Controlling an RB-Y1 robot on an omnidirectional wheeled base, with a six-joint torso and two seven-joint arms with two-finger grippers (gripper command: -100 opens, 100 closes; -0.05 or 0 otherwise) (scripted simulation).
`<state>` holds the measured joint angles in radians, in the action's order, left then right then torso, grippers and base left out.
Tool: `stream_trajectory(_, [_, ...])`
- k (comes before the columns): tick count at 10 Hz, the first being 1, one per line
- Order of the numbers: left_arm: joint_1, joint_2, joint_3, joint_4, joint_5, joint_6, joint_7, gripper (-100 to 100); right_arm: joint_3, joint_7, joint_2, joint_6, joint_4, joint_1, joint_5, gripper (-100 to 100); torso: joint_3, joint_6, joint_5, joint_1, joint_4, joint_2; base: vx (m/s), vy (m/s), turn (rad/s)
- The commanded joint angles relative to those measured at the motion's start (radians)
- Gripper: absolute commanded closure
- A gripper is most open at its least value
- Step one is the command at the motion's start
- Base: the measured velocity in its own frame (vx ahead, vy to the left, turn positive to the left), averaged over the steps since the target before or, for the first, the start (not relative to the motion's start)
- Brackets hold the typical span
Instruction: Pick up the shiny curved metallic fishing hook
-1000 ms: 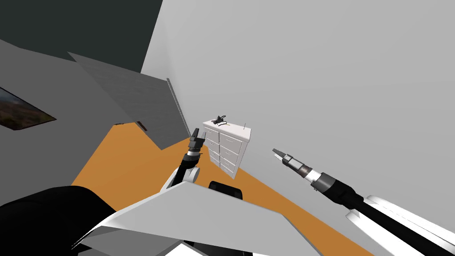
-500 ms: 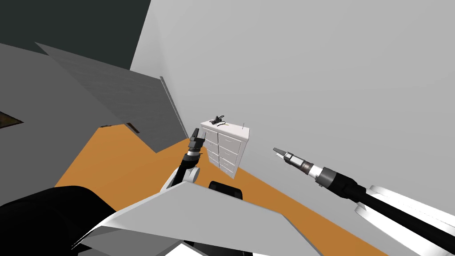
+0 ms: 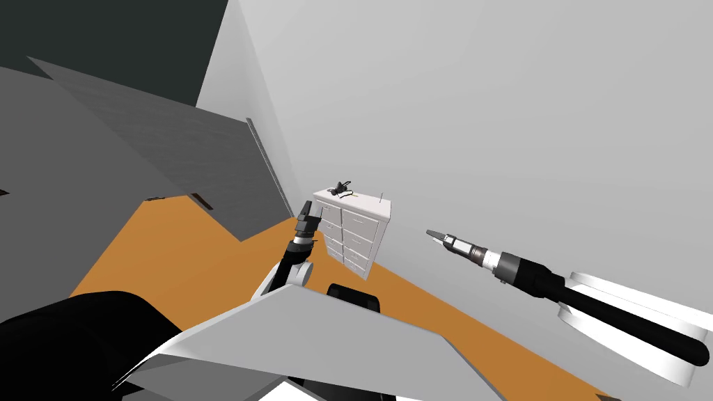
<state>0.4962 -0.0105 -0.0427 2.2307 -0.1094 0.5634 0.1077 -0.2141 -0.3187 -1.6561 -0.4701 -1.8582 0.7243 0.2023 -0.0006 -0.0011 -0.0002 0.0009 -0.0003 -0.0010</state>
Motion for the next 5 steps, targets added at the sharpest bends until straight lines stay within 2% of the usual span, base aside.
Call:
stream_trajectory(1, [0.000,0.000,0.000,0.000,0.000,0.000,0.000,0,-0.016,-0.023,-0.050,-0.007,0.035,0.015,0.003,-100,0.000,0.000,0.000,0.000,0.000,0.000,0.009,0.027,-0.135])
stream_trajectory(3, [0.000,0.000,0.000,0.000,0.000,0.000,0.000,0,-0.016,-0.023,-0.109,-0.007,0.035,0.015,0.003,-100,0.000,0.000,0.000,0.002,0.000,0.000,0.008,0.026,-0.028])
stream_trajectory(4, [0.000,0.000,0.000,0.000,0.000,0.000,0.000,0,-0.030,-0.045,-0.142,-0.012,0.071,0.026,0.005,-100,0.000,0.000,0.000,0.001,0.000,0.000,0.015,0.030,-0.109])
stream_trajectory(5, [0.000,0.000,0.000,0.000,0.000,0.000,0.000,0,-0.030,-0.045,-0.175,-0.012,0.071,0.026,0.005,-100,0.000,0.001,0.000,0.001,0.000,-0.001,0.017,0.036,-0.067])
